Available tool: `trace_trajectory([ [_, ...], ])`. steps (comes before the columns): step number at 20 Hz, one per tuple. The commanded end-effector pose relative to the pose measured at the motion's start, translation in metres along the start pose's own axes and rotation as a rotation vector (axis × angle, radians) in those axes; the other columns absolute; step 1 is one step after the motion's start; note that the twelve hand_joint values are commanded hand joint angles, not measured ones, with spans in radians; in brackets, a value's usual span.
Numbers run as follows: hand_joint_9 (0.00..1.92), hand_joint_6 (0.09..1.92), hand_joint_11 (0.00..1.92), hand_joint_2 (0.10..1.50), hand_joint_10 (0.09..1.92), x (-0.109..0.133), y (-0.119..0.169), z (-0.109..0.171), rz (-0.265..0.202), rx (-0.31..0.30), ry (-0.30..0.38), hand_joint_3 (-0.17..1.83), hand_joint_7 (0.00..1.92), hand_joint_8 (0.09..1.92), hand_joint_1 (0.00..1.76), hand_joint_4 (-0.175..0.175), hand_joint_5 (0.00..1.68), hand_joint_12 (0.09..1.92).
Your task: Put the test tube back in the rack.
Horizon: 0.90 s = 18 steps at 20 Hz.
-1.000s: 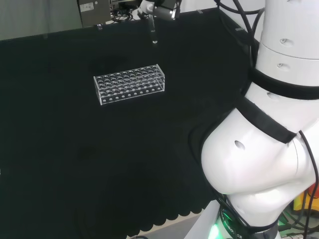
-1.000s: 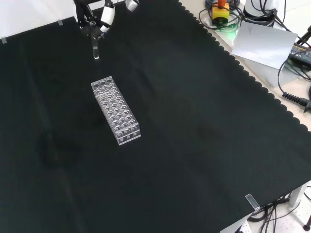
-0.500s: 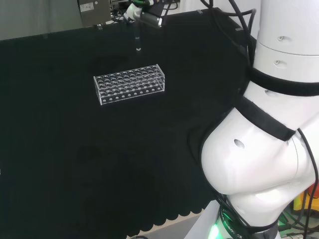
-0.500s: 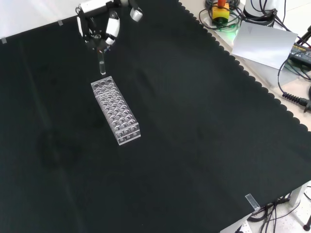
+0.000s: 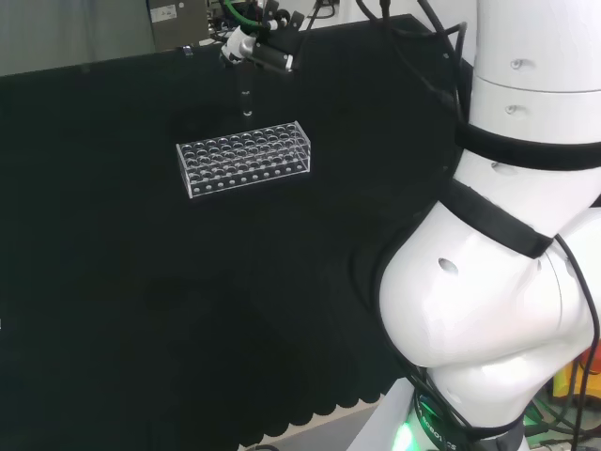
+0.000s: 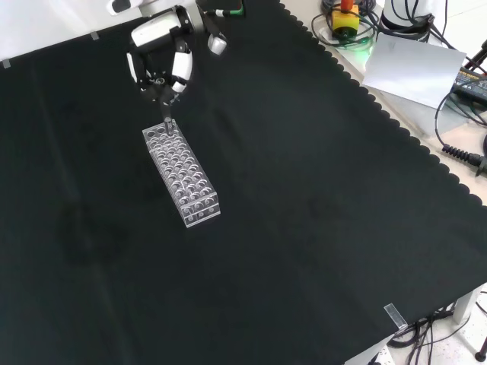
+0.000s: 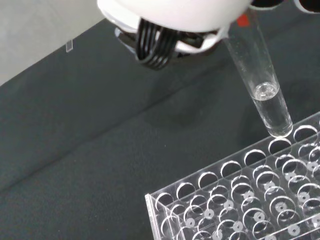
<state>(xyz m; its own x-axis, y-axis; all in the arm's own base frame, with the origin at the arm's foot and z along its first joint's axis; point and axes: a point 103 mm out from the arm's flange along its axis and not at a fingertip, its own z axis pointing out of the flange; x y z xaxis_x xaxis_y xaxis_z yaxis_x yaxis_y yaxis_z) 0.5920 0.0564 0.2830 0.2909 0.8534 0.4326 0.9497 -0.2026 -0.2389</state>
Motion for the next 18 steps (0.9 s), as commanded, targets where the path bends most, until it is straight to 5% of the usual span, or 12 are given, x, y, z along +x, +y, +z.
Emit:
trace_trajectory([
  [1, 1.71, 0.42, 1.34, 0.66, 0.37, -0.003, 0.004, 0.014, 0.01, 0.015, 0.016, 0.59, 1.82, 0.36, 1.23, -0.175, 1.39, 0.84],
  [18, 1.71, 0.42, 1.34, 0.66, 0.37, -0.016, 0.014, 0.03, 0.048, 0.044, 0.026, 0.59, 1.82, 0.36, 1.23, -0.175, 1.39, 0.84],
])
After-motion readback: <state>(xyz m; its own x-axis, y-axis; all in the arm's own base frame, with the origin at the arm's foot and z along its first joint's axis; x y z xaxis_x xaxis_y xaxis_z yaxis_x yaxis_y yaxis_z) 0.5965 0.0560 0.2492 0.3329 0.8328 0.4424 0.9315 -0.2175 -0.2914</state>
